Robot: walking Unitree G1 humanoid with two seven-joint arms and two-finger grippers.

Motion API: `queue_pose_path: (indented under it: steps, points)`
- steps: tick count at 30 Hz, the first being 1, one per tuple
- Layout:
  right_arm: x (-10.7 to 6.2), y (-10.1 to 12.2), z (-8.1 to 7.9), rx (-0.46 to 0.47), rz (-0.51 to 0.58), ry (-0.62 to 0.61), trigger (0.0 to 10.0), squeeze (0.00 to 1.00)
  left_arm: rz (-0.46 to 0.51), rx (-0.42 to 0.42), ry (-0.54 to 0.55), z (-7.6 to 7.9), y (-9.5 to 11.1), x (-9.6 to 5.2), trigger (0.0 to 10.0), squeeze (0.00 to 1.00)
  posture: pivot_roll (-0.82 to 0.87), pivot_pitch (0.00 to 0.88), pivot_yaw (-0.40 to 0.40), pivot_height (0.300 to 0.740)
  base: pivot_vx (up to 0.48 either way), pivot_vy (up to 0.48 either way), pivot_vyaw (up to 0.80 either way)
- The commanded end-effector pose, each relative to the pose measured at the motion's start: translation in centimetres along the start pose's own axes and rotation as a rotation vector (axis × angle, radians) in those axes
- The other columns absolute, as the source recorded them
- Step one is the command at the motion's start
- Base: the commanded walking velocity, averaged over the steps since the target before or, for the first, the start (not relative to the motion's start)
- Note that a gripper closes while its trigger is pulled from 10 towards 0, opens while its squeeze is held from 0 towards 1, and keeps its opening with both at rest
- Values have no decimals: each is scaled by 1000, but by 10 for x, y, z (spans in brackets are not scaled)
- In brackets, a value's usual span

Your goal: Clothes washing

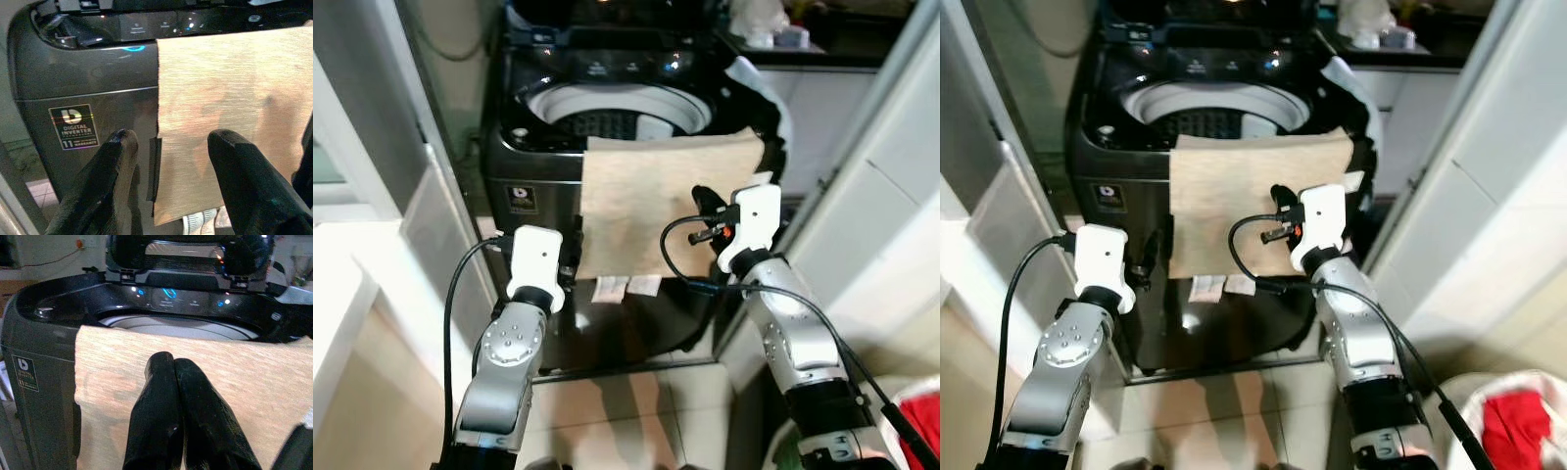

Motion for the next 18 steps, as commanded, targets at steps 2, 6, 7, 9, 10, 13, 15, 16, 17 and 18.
queue_pose_path:
  steps: [2,6,7,9,10,13,15,16,17,18]
  points:
    - [-4,-6,7,31,-10,-62,10000,0,42,23,-1,1,13,7,10000,0,-87,0,-30,740,0,0,0]
    - [-8,-12,4,46,-18,-83,10000,0,40,33,-10,1,15,11,10000,0,-93,0,-6,740,-65,0,0]
    - [-8,-13,5,48,-22,-89,10000,0,36,28,-13,1,15,12,10000,0,-94,0,-1,740,0,0,0]
    - [-8,-17,4,28,-45,-90,10000,0,42,34,-35,3,17,15,10000,0,-99,0,7,740,0,0,-375]
    - [-8,-18,5,29,-46,-92,10000,0,43,40,-44,4,18,16,10000,0,-100,0,9,740,0,0,-738]
    - [-9,-21,8,30,-51,-109,10000,0,58,36,-91,8,21,19,10000,0,-102,0,15,740,0,0,-740]
    - [-9,-24,10,24,-54,-119,10000,0,66,45,-114,9,22,21,10000,0,-106,0,25,740,0,0,-741]
    - [-10,-25,11,26,-56,-128,10000,0,70,49,-125,9,23,21,10000,0,-107,0,26,740,0,0,-744]
    - [-10,-26,12,25,-57,-132,10000,0,72,52,-134,9,23,23,10000,0,-111,0,28,740,0,0,-744]
    - [-10,-26,15,18,-54,-144,10000,0,61,67,-153,9,21,24,10000,0,-116,0,33,740,0,0,-744]
Point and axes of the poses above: a point about 5 cm out from each wrist's last joint towards the gripper, its own x axis pointing out of the wrist towards the gripper, its own y axis along the axis of the wrist's last joint, z = x × y, the point moved 2 cm from there along x, pointing out of the wrist towards the gripper, and after that the axes turned 6 degrees about -x, right-handed, at the moved point
